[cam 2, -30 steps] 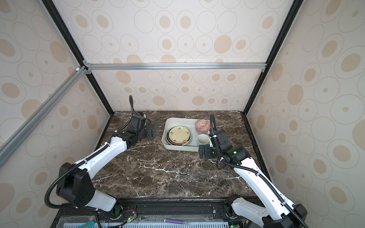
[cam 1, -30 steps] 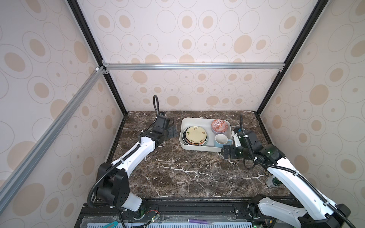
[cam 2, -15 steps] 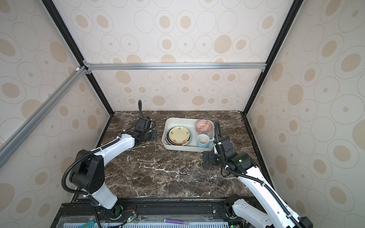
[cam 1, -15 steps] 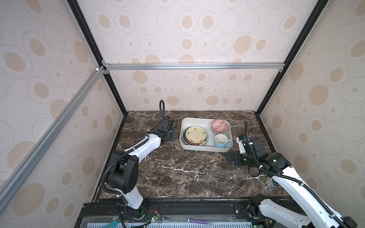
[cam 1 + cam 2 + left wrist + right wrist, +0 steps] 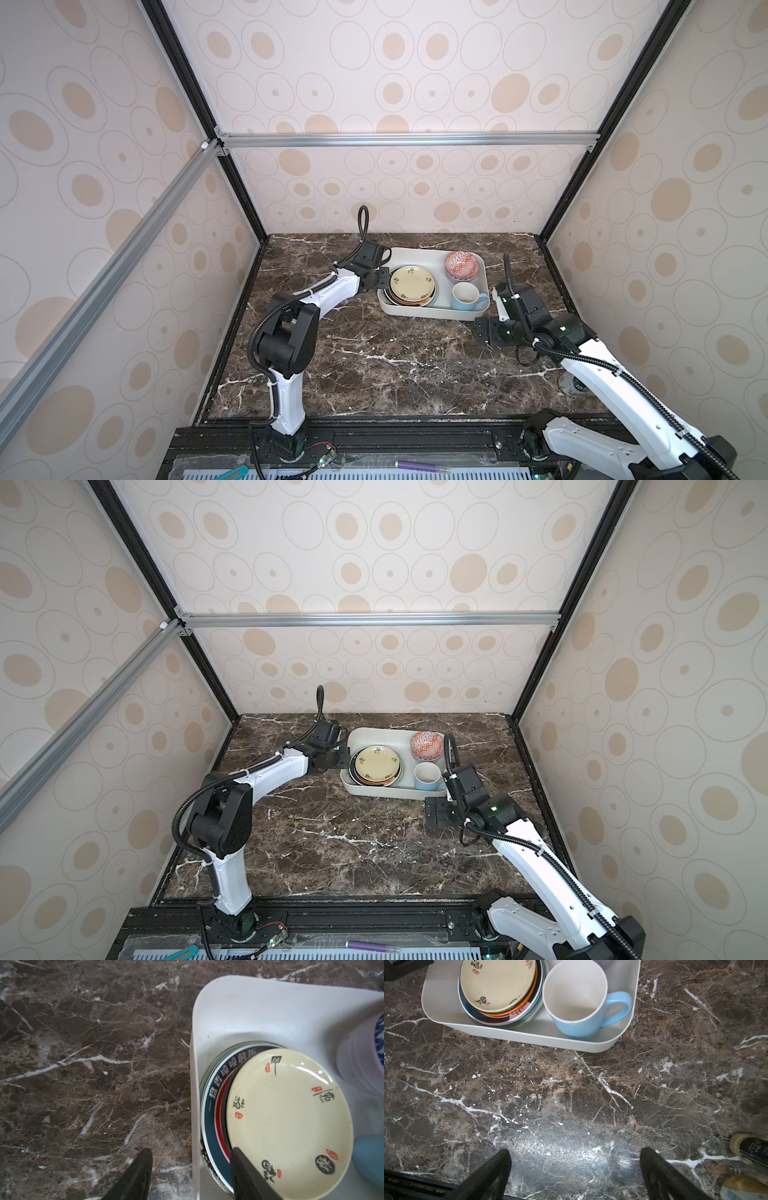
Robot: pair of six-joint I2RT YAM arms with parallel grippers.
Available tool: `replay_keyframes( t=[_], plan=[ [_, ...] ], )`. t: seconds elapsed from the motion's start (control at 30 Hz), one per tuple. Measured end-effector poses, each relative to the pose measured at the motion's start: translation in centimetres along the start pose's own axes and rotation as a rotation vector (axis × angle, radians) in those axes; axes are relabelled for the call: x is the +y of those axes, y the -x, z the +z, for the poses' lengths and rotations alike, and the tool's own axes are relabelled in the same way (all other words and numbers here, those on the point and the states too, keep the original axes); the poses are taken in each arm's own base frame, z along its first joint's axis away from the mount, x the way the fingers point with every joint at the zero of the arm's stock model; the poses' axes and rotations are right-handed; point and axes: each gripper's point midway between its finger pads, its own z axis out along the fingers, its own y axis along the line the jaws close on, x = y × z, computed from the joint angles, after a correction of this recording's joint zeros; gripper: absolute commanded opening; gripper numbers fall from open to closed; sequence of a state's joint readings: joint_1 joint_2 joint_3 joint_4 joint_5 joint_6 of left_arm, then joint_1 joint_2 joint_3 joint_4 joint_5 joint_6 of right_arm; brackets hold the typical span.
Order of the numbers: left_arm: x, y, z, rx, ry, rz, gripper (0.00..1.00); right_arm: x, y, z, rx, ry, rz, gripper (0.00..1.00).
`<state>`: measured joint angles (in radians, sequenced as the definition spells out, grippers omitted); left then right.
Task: Place the mixed dishes into the plastic bin
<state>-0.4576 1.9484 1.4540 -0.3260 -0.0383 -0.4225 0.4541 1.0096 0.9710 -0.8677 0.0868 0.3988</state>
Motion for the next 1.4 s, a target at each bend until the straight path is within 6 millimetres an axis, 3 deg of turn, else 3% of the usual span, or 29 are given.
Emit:
replay_keyframes(
  t=[0.2,0.43,0.6,0.87,1.4],
  plan=[
    [0.8,-1.2,1.7,0.043,0.062,0.02,0.48,-0.1,0.2,0.1,-0.007,-0.003,0.003,1.0],
    [0.7,-1.8,2.1,0.06,0.067,0.037,0.14,-0.1,0.5,0.3,-0.012,-0.001,0.007,1.0],
    [0.2,-1.9,2.0,0.055,0.064,0.046,0.02,-0.1,0.5,0.3,-0.01,0.001,0.008,1.0],
    [0.7,-2.7,1.3,0.051,0.073,0.047,0.0,0.2,0.4,0.4,-0.007,0.016,0.009,1.0],
    [5.8,-5.5,-1.9,0.093,0.164,0.01,0.02,1.1,0.3,0.8,0.016,0.066,0.011,1.0]
  ],
)
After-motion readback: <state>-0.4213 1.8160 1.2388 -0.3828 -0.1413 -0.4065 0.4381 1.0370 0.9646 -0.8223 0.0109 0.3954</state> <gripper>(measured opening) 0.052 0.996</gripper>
